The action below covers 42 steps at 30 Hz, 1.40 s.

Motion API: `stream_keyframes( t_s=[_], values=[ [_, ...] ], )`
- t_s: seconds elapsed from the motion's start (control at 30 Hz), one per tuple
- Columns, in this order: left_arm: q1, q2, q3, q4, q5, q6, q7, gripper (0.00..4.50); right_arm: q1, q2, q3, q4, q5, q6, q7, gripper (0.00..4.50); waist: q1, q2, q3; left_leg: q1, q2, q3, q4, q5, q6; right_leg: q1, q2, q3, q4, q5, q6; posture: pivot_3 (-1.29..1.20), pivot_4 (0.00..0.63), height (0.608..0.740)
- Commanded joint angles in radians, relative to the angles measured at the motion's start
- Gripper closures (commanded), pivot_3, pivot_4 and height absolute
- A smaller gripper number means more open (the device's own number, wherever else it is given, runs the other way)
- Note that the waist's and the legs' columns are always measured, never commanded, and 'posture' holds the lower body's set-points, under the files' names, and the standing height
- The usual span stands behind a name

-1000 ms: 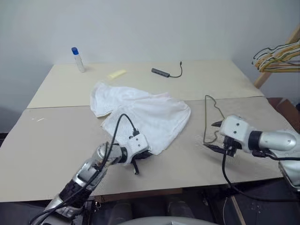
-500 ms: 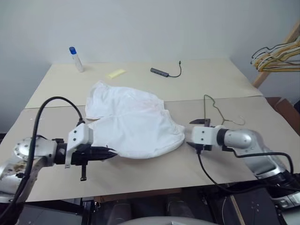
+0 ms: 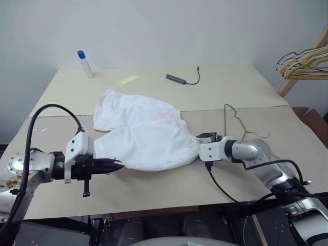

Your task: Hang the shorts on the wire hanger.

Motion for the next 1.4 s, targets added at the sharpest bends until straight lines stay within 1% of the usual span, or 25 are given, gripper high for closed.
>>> stream_keyframes(
  t_s=[0.03, 0.2, 0.23, 0.27, 0.37, 0.43, 0.57, 0.7, 0.8, 0.87, 0.93, 0.97, 1.03, 1.13, 1.2, 1.27, 1.3, 1.4],
  values=[
    [0.002, 0.018, 0.036, 0.001, -0.011, -0.017, -0.005, 4.5, -0.021, 0.004, -0.003, 0.015, -0.011, -0.046, -0.002, 2.03, 0.002, 0.0, 0.0, 0.0, 0.0, 0.0, 0.0, 0.0, 0.0, 0.0, 0.0, 0.0, 0.0, 0.0, 0.0, 0.05, 0.0, 0.74],
    [0.027, 0.028, 0.039, 0.021, 0.008, -0.032, -0.011, 4.5, -0.017, 0.021, -0.008, 0.024, -0.031, -0.051, -0.016, 3.89, 0.003, 0.0, 0.0, 0.0, 0.0, 0.0, 0.0, 0.0, 0.0, 0.0, 0.0, 0.0, 0.001, 0.0, 0.0, 0.06, 0.0, 0.74],
    [0.031, 0.033, 0.035, 0.028, 0.016, -0.036, -0.013, 4.5, -0.015, 0.018, -0.006, 0.021, -0.039, -0.055, -0.015, 4.23, 0.003, 0.0, 0.0, 0.0, 0.0, 0.0, 0.0, 0.0, 0.0, 0.0, 0.0, 0.0, 0.001, 0.0, 0.0, 0.06, 0.0, 0.74],
    [0.038, 0.04, 0.029, 0.034, 0.033, -0.05, -0.016, 4.5, -0.01, 0.012, -0.008, 0.008, -0.042, -0.054, -0.01, 4.46, 0.003, 0.0, 0.0, 0.001, 0.0, 0.0, 0.0, 0.0, 0.0, 0.0, 0.0, 0.0, 0.001, 0.0, 0.0, 0.06, 0.0, 0.74],
    [0.069, 0.063, 0.005, 0.064, 0.106, -0.126, -0.033, 4.5, 0.016, -0.022, -0.015, -0.049, -0.046, -0.047, 0.027, 4.46, 0.006, 0.0, 0.0, 0.0, 0.0, 0.0, 0.0, 0.0, 0.0, 0.0, 0.0, 0.0, 0.0, 0.0, 0.0, 0.06, 0.0, 0.74],
    [0.099, 0.08, -0.007, 0.095, 0.144, -0.176, -0.06, 4.5, 0.058, -0.065, -0.022, -0.132, -0.018, -0.015, 0.101, 4.46, 0.012, 0.0, 0.0, 0.0, 0.0, 0.0, 0.0, 0.0, 0.0, 0.0, 0.0, 0.0, 0.0, 0.0, 0.0, 0.05, 0.0, 0.74],
    [0.164, 0.12, 0.0, 0.136, 0.169, -0.258, -0.141, 4.5, 0.143, -0.128, -0.028, -0.282, -0.013, 0.037, 0.182, 4.46, 0.02, 0.0, 0.0, 0.0, 0.0, 0.0, 0.0, 0.0, 0.0, 0.0, 0.0, 0.0, 0.0, -0.001, -0.001, 0.05, 0.0, 0.74],
    [0.224, 0.174, -0.024, 0.2, 0.285, -0.4, -0.177, 4.5, 0.198, -0.143, -0.031, -0.39, -0.001, 0.093, 0.234, 4.46, 0.02, 0.0, 0.0, 0.001, 0.001, 0.001, 0.0, 0.0, 0.0, 0.0, 0.0, -0.001, 0.0, -0.001, -0.001, 0.04, 0.0, 0.74],
    [0.214, 0.169, -0.048, 0.227, 0.305, -0.44, -0.166, 4.5, 0.224, -0.133, -0.025, -0.424, -0.001, 0.118, 0.249, 4.46, 0.02, 0.0, 0.0, 0.002, 0.001, 0.001, 0.0, 0.0, 0.0, 0.0, 0.001, -0.001, 0.0, -0.002, 0.0, 0.04, 0.0, 0.74],
    [0.205, 0.164, -0.059, 0.229, 0.293, -0.444, -0.17, 4.01, 0.229, -0.128, -0.022, -0.43, -0.003, 0.116, 0.249, 4.5, 0.021, 0.0, 0.0, 0.001, 0.001, 0.001, 0.0, 0.0, 0.0, 0.0, 0.0, -0.001, 0.0, -0.002, -0.001, 0.03, 0.0, 0.74],
    [0.224, 0.173, -0.058, 0.228, 0.281, -0.466, -0.207, 3.47, 0.24, -0.154, -0.029, -0.454, 0.026, 0.125, 0.29, 4.0, 0.022, -0.001, 0.0, 0.001, 0.001, 0.001, 0.0, 0.0, 0.0, 0.0, 0.0, -0.001, 0.0, -0.002, -0.001, 0.03, 0.0, 0.74],
    [0.23, 0.174, -0.057, 0.232, 0.284, -0.475, -0.213, 3.19, 0.245, -0.165, -0.037, -0.466, 0.042, 0.136, 0.306, 3.82, 0.022, -0.001, 0.0, 0.0, 0.001, 0.001, 0.0, 0.0, 0.0, 0.0, 0.0, -0.001, 0.0, -0.002, -0.001, 0.03, 0.0, 0.74],
    [0.237, 0.179, -0.056, 0.248, 0.299, -0.494, -0.22, 2.51, 0.256, -0.189, -0.058, -0.488, 0.089, 0.155, 0.34, 3.13, 0.022, -0.001, 0.0, 0.0, 0.001, 0.001, 0.0, 0.0, 0.0, 0.0, 0.0, -0.001, 0.0, -0.002, -0.001, 0.03, 0.0, 0.74],
    [0.245, 0.205, -0.047, 0.291, 0.33, -0.528, -0.236, 1.51, 0.281, -0.214, -0.138, -0.54, 0.261, 0.226, 0.402, 2.09, 0.022, -0.001, 0.001, 0.001, 0.001, 0.001, 0.0, 0.0, 0.0, 0.0, 0.0, -0.002, 0.0, -0.002, -0.001, 0.03, 0.0, 0.74],
    [0.233, 0.216, -0.024, 0.323, 0.321, -0.535, -0.243, 0.8, 0.268, -0.199, -0.216, -0.56, 0.367, 0.345, 0.398, 1.33, 0.022, -0.001, 0.001, 0.001, 0.002, 0.001, 0.0, 0.0, 0.0, 0.0, 0.0, -0.002, 0.0, -0.003, -0.001, 0.03, 0.0, 0.74],
    [0.22, 0.221, -0.009, 0.341, 0.302, -0.535, -0.251, 0.17, 0.242, -0.183, -0.262, -0.564, 0.415, 0.456, 0.373, 0.63, 0.019, -0.001, 0.0, 0.002, 0.002, 0.001, 0.0, 0.0, 0.0, 0.001, 0.0, -0.002, 0.0, -0.003, 0.0, 0.03, 0.0, 0.74],
    [0.209, 0.222, 0.002, 0.347, 0.296, -0.534, -0.249, 0.0, 0.22, -0.175, -0.281, -0.554, 0.434, 0.533, 0.358, 0.32, 0.019, -0.001, 0.0, 0.002, 0.002, 0.001, 0.0, 0.0, 0.0, 0.001, 0.0, -0.002, 0.0, -0.003, 0.0, 0.03, 0.0, 0.74],
    [0.15, 0.205, 0.032, 0.362, 0.248, -0.501, -0.24, 0.0, 0.129, -0.123, -0.307, -0.489, 0.45, 0.801, 0.259, 0.32, 0.02, -0.001, 0.0, 0.001, 0.003, 0.001, 0.0, 0.0, 0.0, 0.0, 0.001, -0.002, 0.0, -0.003, 0.0, 0.03, 0.0, 0.74]
  ],
)
